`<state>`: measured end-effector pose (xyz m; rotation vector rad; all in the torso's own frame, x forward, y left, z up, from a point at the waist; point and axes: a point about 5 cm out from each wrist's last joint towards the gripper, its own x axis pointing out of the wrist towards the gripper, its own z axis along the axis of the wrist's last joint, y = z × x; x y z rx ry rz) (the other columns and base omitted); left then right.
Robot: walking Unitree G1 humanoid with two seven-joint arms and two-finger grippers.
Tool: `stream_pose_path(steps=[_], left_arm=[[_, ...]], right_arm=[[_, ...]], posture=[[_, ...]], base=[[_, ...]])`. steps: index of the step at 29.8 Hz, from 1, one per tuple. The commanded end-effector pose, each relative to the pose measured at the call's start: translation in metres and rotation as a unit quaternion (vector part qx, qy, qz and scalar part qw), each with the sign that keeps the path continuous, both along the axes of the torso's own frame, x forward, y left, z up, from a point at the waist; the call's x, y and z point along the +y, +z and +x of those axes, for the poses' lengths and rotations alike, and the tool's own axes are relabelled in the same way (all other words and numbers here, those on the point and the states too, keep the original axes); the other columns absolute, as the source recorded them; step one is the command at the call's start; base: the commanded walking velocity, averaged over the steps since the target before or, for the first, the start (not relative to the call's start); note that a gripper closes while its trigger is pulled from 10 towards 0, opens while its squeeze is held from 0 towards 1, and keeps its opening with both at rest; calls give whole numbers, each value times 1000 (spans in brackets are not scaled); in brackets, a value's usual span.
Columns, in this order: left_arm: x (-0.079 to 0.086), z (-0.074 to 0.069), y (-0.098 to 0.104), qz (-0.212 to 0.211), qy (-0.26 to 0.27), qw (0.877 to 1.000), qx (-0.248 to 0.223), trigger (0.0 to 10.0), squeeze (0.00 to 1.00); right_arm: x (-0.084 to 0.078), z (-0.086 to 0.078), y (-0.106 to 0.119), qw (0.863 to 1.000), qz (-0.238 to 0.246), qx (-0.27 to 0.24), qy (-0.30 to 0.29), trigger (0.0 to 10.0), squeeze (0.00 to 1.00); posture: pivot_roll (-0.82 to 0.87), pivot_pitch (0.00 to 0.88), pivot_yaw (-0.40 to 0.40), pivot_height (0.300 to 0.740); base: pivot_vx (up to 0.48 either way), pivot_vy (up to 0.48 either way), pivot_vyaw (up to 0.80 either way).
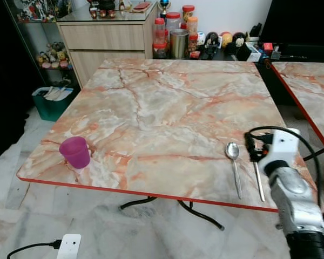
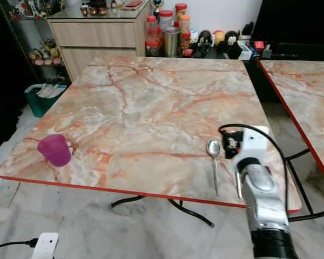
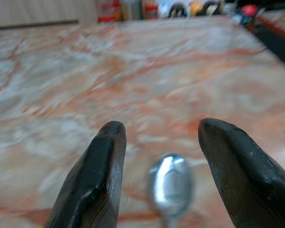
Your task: Setting the table
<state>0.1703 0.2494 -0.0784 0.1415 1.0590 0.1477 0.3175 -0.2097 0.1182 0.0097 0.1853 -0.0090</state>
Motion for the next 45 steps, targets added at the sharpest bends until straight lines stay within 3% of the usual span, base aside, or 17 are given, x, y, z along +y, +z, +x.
stream_pose_path(steps=[1, 9, 12, 20, 26, 36, 40, 45], left_arm=[[2, -1, 0, 3, -4, 1000, 5, 10000, 0], [2, -1, 0, 4, -7, 1000, 7, 10000, 0], [2, -1, 0, 4, -8, 1000, 7, 10000, 0], [3, -1, 0, 4, -10, 1000, 8, 10000, 0], [3, -1, 0, 5, -10, 1000, 9, 10000, 0], [3, -1, 1, 5, -12, 1000, 9, 10000, 0], [3, -1, 1, 5, -11, 1000, 8, 10000, 0], [3, 0, 1, 6, -10, 1000, 8, 10000, 0]], right_arm=[[6, 1, 11, 1000, -10, -5, -1, 10000, 0], [7, -7, 13, 999, -15, 20, -20, 10000, 0], [0, -11, 12, 998, -19, 33, -45, 10000, 0], [-6, -21, 6, 997, -29, 57, -41, 10000, 0], [-11, -29, -2, 997, -19, 74, -27, 10000, 0], [-25, -39, -12, 994, -2, 98, -52, 10000, 0], [-23, -38, -11, 995, 8, 87, -46, 10000, 0], [-10, -35, -1, 998, 17, 64, -3, 10000, 0]], posture=[[39, 22, 19, 740], [32, 28, 21, 740], [29, 30, 22, 740], [31, 34, 22, 740], [31, 37, 23, 740], [29, 39, 24, 740], [33, 38, 23, 740], [29, 40, 23, 740]], base=[[0, 0, 0], [0, 0, 0], [0, 0, 0], [0, 0, 0], [0, 0, 0], [0, 0, 0], [0, 0, 0], [0, 0, 0]])
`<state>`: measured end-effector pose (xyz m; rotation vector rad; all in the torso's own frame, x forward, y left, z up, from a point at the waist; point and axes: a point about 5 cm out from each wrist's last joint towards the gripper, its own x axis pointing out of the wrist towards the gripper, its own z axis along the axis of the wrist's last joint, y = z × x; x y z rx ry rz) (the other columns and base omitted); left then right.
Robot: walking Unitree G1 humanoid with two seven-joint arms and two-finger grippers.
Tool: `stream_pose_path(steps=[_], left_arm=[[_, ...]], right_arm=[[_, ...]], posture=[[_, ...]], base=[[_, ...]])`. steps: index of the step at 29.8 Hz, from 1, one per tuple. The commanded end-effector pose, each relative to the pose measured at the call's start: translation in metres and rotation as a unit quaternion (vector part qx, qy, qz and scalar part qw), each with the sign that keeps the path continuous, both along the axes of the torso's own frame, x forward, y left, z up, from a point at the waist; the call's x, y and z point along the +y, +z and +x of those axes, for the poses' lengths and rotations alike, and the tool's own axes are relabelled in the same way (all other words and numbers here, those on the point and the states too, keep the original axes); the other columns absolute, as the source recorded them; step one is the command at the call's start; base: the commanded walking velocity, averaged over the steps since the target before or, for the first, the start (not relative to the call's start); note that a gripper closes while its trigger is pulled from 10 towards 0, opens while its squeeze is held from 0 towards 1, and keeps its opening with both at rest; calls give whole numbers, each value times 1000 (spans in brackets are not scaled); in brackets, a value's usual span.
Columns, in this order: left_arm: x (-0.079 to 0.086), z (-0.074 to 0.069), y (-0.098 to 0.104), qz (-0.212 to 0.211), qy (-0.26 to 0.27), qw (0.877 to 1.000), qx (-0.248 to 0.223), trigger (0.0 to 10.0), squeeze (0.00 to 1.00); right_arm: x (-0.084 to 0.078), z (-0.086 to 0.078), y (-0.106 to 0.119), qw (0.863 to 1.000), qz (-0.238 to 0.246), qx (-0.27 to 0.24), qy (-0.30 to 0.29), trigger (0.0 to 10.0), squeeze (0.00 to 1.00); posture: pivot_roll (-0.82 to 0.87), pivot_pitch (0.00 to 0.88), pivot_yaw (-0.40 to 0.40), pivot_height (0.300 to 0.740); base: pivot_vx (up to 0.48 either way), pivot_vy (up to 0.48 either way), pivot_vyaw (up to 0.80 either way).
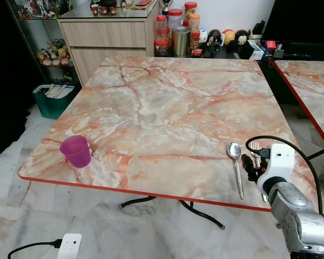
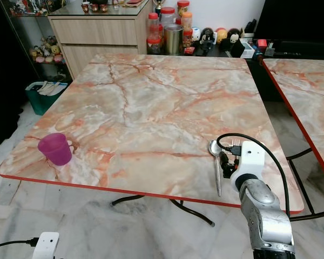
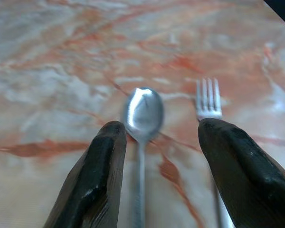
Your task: Setting the table
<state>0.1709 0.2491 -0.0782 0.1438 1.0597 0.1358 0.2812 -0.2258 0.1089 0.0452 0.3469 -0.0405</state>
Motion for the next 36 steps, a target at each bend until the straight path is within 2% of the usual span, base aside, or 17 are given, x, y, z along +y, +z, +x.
stream_pose_path(steps=[1, 6, 15, 28, 32, 36], left_arm=[[3, -1, 0, 8, -5, 1000, 7, 10000, 0], [3, -1, 0, 7, -6, 1000, 7, 10000, 0], [3, 0, 0, 6, -6, 1000, 7, 10000, 0], [1, -2, -1, 3, -6, 1000, 8, 10000, 0], [1, -2, -1, 2, -1, 1000, 6, 10000, 0], [0, -2, -1, 2, 0, 1000, 7, 10000, 0]], right_arm=[[7, 1, 9, 1000, 1, -17, 12, 10000, 0], [8, -3, 6, 1000, 5, -11, 10, 10000, 0], [-8, -10, -10, 1000, 0, 23, -7, 10000, 0], [-18, -14, -23, 999, 8, 22, -22, 10000, 0], [-14, -7, -13, 1000, 7, -6, -12, 10000, 0], [-10, -2, -10, 1000, 16, -11, -11, 10000, 0]], posture=[[28, 40, 23, 740], [28, 40, 23, 740], [18, 59, 23, 740], [21, 74, 17, 740], [23, 82, 11, 740], [24, 83, 9, 740]], base=[[0, 0, 0], [0, 0, 0], [0, 0, 0], [0, 0, 0], [0, 0, 0], [0, 0, 0]])
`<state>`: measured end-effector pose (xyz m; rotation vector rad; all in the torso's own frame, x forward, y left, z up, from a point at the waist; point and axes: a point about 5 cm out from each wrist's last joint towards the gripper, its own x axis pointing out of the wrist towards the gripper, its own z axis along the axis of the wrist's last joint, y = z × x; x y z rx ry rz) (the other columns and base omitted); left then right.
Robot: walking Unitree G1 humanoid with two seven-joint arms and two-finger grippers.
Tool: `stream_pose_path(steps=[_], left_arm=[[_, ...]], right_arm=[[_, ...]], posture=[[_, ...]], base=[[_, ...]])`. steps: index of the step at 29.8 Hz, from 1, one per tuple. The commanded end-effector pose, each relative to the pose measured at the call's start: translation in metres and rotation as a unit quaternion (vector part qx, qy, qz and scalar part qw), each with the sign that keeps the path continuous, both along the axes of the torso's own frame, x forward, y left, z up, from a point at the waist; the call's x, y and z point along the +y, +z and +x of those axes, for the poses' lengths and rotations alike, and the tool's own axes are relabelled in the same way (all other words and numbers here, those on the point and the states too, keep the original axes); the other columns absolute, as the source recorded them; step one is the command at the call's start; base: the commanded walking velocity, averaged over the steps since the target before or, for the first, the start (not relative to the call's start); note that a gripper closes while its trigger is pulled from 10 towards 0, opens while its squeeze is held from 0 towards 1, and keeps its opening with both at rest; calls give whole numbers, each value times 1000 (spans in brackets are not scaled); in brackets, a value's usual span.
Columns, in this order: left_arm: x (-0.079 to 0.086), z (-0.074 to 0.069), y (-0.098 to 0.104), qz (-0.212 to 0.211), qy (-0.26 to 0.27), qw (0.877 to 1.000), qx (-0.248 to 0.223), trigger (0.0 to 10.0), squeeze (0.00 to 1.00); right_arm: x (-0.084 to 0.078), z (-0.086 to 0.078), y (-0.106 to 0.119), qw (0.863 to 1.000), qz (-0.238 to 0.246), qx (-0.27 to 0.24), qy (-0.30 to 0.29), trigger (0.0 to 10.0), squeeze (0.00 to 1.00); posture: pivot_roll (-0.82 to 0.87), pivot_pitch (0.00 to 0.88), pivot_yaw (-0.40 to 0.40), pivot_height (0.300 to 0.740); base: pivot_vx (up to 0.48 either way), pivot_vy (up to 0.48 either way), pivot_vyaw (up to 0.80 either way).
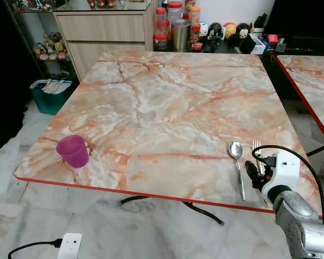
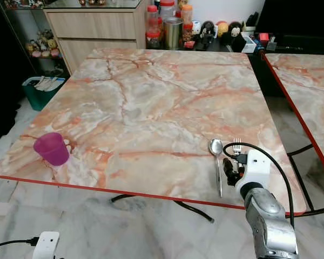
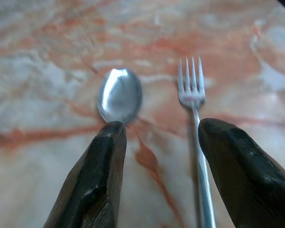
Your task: Setting the table
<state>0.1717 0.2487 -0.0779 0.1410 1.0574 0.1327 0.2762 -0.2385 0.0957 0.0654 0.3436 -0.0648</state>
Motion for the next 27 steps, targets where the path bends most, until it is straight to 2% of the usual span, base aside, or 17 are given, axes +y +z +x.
stream_pose_path(steps=[1, 8, 13, 20, 27], left_arm=[[1, -3, -1, 4, 1, 1000, 8, 10000, 0], [1, -4, -2, 4, 5, 1000, 8, 10000, 0], [-3, -2, -2, 2, 2, 1000, 7, 10000, 0], [-16, 6, -2, -13, 2, 1000, -7, 10000, 0], [-26, 13, -1, -23, -1, 1000, -13, 10000, 0]], right_arm=[[3, 3, 3, 1000, 8, -9, 2, 10000, 0], [5, 4, -5, 1000, 5, -7, 9, 10000, 0], [-6, 6, -1, 1000, -2, -14, 2, 10000, 0], [-21, 16, 16, 999, -23, -41, -2, 10000, 0], [-31, 20, 31, 998, -33, -61, -8, 10000, 0]], posture=[[24, 83, 9, 740], [30, 88, 10, 740], [12, 56, 1, 740], [-19, 1, -27, 740], [-55, 0, -41, 740]], base=[[0, 0, 0], [0, 0, 0], [0, 0, 0], [0, 0, 0], [0, 0, 0]])
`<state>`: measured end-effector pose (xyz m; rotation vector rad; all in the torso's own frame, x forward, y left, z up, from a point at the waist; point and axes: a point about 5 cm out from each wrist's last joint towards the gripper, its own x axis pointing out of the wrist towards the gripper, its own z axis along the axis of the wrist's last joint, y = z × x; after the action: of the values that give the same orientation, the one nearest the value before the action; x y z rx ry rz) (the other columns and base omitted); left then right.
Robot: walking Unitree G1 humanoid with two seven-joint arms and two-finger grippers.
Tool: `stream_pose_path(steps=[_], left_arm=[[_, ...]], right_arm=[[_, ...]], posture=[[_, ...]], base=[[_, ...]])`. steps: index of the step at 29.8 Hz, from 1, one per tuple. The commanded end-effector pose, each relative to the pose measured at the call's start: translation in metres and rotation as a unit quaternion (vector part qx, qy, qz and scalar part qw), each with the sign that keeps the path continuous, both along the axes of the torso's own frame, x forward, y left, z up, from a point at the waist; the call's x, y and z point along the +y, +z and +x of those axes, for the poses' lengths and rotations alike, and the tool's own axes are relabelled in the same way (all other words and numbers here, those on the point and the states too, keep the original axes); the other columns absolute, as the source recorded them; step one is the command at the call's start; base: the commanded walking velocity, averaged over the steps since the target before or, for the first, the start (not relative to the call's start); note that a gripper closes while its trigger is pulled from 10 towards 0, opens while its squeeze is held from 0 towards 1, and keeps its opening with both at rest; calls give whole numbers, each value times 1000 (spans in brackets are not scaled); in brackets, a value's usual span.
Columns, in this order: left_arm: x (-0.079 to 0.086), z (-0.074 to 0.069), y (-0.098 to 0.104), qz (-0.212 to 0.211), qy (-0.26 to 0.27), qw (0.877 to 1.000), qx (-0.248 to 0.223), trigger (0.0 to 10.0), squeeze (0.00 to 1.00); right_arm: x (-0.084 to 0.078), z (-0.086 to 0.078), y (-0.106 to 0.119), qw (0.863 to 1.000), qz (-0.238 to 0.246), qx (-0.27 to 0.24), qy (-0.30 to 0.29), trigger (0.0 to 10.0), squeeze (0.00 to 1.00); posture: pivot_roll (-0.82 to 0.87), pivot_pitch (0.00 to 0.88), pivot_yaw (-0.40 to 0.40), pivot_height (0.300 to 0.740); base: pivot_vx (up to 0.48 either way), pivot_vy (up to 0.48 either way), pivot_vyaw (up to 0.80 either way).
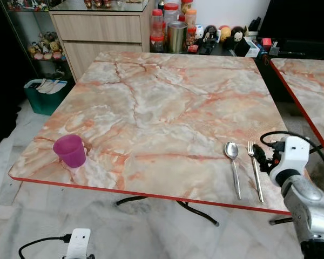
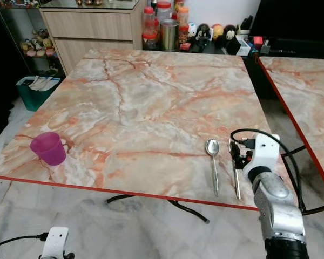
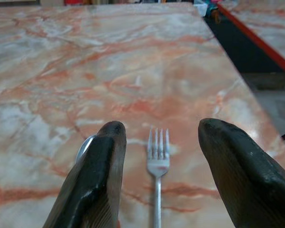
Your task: Setting the table
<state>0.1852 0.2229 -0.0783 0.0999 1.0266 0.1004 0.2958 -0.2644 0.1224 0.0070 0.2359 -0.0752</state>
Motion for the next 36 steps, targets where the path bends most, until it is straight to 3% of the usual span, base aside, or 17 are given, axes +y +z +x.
stream_pose_path(steps=[1, 7, 13, 24, 36], left_arm=[[-1, 1, 0, 1, 4, 1000, 3, 10000, 0], [0, 3, 1, 3, 9, 1000, 0, 10000, 0], [11, -5, 0, 14, 29, 999, 7, 10000, 0], [20, -16, -3, 25, 26, 999, 21, 10000, 0], [21, -16, -2, 30, 25, 999, 13, 10000, 0]], right_arm=[[-6, 1, 4, 1000, -1, -8, -7, 10000, 0], [-1, 3, -1, 1000, 5, -5, -4, 10000, 0], [16, 8, -23, 1000, 16, 17, 12, 10000, 0], [22, 1, -58, 998, 26, 56, 8, 10000, 0], [48, 18, -61, 997, 38, 32, 61, 10000, 0]], posture=[[-51, 0, -49, 740], [-29, 0, -47, 740], [24, 0, -52, 740], [38, 0, -29, 740], [63, 0, -28, 740]], base=[[0, 0, 0], [0, 0, 0], [0, 0, 0], [0, 0, 0], [0, 0, 0]])
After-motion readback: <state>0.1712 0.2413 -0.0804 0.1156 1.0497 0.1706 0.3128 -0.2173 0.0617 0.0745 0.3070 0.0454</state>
